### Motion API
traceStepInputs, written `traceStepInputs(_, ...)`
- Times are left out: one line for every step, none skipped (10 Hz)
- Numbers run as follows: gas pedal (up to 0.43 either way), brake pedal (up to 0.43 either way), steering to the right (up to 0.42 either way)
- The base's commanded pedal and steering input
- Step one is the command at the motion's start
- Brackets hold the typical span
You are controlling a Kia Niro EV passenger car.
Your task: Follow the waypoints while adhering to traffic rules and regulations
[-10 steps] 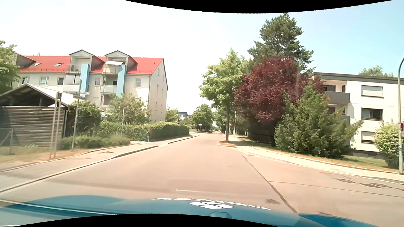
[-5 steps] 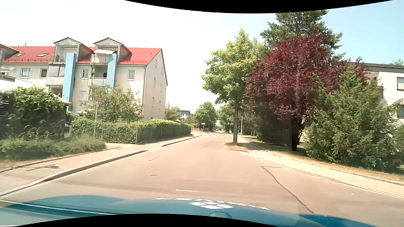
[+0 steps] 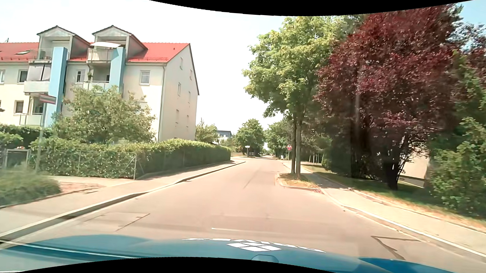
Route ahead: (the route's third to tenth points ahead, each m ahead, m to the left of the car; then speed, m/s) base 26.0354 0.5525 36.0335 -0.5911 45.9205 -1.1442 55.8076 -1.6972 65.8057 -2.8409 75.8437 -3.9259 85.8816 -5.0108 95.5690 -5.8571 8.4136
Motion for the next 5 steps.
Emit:
traceStepInputs(0.0, 0.0, -0.028)
traceStepInputs(0.0, 0.0, -0.028)
traceStepInputs(0.0, 0.0, -0.028)
traceStepInputs(0.0, 0.0, -0.027)
traceStepInputs(0.0, 0.0, -0.016)
